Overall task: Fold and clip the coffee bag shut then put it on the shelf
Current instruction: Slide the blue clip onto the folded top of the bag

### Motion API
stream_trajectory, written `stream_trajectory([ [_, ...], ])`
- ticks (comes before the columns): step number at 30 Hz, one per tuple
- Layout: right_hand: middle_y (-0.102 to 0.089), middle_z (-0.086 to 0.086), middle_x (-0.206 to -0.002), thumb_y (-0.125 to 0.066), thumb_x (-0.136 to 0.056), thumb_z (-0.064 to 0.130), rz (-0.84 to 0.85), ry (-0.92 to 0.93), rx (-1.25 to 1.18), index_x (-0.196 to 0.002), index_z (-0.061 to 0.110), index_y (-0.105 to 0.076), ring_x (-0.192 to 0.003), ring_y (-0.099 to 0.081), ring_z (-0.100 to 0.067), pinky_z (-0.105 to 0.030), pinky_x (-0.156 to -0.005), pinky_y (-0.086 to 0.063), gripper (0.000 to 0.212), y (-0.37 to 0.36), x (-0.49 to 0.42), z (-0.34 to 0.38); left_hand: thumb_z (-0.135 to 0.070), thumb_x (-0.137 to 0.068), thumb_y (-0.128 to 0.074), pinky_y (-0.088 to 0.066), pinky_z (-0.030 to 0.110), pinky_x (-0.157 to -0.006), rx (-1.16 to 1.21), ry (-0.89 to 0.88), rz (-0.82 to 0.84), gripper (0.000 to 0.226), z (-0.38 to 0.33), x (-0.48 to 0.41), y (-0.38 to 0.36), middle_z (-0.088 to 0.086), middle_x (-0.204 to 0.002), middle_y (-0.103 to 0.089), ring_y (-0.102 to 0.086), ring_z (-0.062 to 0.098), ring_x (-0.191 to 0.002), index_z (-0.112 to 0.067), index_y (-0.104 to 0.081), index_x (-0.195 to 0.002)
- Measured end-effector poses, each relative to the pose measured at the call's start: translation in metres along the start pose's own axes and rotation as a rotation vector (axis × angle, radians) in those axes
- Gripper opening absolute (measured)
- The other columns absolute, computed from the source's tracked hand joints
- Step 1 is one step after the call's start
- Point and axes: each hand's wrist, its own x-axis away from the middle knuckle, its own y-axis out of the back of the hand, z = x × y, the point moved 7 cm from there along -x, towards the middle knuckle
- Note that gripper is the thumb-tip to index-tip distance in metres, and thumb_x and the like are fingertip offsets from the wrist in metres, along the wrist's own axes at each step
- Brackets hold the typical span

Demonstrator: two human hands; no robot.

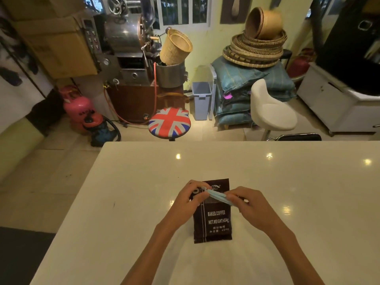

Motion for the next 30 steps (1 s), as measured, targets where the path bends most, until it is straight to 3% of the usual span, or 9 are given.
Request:
stream_trajectory([
  [3,-0.067,0.021,-0.099,-0.062,-0.088,0.047,0.074,-0.02,0.161,-0.116,0.038,-0.067,-0.086,-0.06,-0.001,-0.022,-0.074,-0.048,0.03,-0.004,0.002,0.001,-0.014,-0.095,-0.058,-0.052,0.033,-0.09,0.001,-0.022,0.004,0.016,-0.002,0.0,0.001,-0.001,-0.105,-0.063,-0.06,0.015,-0.102,-0.026,-0.067,-0.102],
  [5,-0.065,0.022,-0.112,-0.062,-0.084,0.055,0.086,-0.001,0.302,-0.127,0.039,-0.058,-0.094,-0.061,-0.001,-0.015,-0.078,-0.045,0.046,-0.007,0.007,0.0,-0.013,-0.095,-0.059,-0.052,0.034,-0.09,-0.022,-0.024,0.017,0.019,-0.003,-0.003,-0.001,0.0,-0.102,-0.063,-0.06,0.015,-0.101,-0.03,-0.066,-0.098],
  [9,-0.068,0.018,-0.105,-0.043,-0.089,0.06,-0.05,0.048,0.346,-0.122,0.034,-0.062,-0.084,-0.059,0.001,-0.009,-0.069,-0.04,0.046,-0.001,0.014,0.001,-0.013,-0.093,-0.062,-0.048,0.019,-0.089,-0.125,-0.044,0.029,0.028,-0.007,-0.01,-0.004,-0.006,-0.101,-0.063,-0.059,0.005,-0.099,-0.042,-0.062,-0.094],
  [13,-0.059,0.023,-0.092,-0.04,-0.084,0.061,-0.135,-0.019,0.257,-0.114,0.032,-0.067,-0.075,-0.054,0.004,-0.008,-0.062,-0.037,0.05,0.0,0.02,0.0,-0.019,-0.086,-0.07,-0.045,0.011,-0.086,-0.186,-0.071,-0.025,0.026,-0.01,-0.01,-0.009,-0.006,-0.1,-0.061,-0.057,0.002,-0.096,-0.041,-0.059,-0.094],
  [16,-0.063,0.022,-0.091,-0.053,-0.087,0.053,-0.258,-0.088,0.195,-0.105,0.032,-0.068,-0.077,-0.059,0.002,-0.011,-0.061,-0.043,0.031,-0.002,0.027,-0.001,-0.008,-0.085,-0.068,-0.044,0.01,-0.084,-0.164,-0.076,-0.153,0.022,-0.012,-0.01,-0.012,-0.008,-0.094,-0.06,-0.058,0.0,-0.091,-0.029,-0.063,-0.092],
  [21,-0.068,0.023,-0.091,-0.063,-0.088,0.042,-0.423,-0.357,-0.101,-0.094,0.041,-0.067,-0.084,-0.06,0.007,-0.019,-0.067,-0.045,0.007,-0.016,0.043,-0.012,0.001,-0.08,-0.07,-0.052,0.017,-0.082,-0.086,-0.034,-0.264,0.029,-0.009,-0.011,-0.013,-0.007,-0.09,-0.065,-0.063,0.004,-0.089,-0.027,-0.071,-0.088],
  [24,-0.07,0.018,-0.09,-0.064,-0.09,0.037,-0.531,-0.443,-0.238,-0.092,0.038,-0.069,-0.082,-0.063,-0.002,-0.022,-0.066,-0.046,0.006,-0.02,0.049,-0.016,0.0,-0.079,-0.071,-0.054,0.019,-0.08,-0.076,-0.028,-0.266,0.031,-0.011,-0.012,-0.016,-0.005,-0.091,-0.066,-0.064,0.003,-0.088,-0.03,-0.072,-0.088],
  [27,-0.07,0.009,-0.087,-0.062,-0.093,0.031,-0.684,-0.466,-0.423,-0.091,0.034,-0.067,-0.077,-0.068,-0.019,-0.035,-0.056,-0.056,0.007,-0.011,0.053,-0.024,-0.001,-0.079,-0.073,-0.056,0.017,-0.073,-0.009,0.022,-0.24,0.03,-0.009,-0.009,-0.018,-0.004,-0.092,-0.064,-0.062,-0.002,-0.087,-0.03,-0.071,-0.084],
  [30,-0.07,0.001,-0.093,-0.06,-0.094,0.025,-0.587,-0.421,-0.563,-0.102,0.028,-0.069,-0.08,-0.069,-0.018,-0.034,-0.054,-0.06,0.012,0.005,0.051,-0.03,-0.001,-0.078,-0.075,-0.058,0.02,-0.075,-0.007,0.006,-0.237,0.033,-0.004,-0.004,-0.015,-0.007,-0.091,-0.065,-0.063,0.0,-0.089,-0.034,-0.07,-0.082],
])
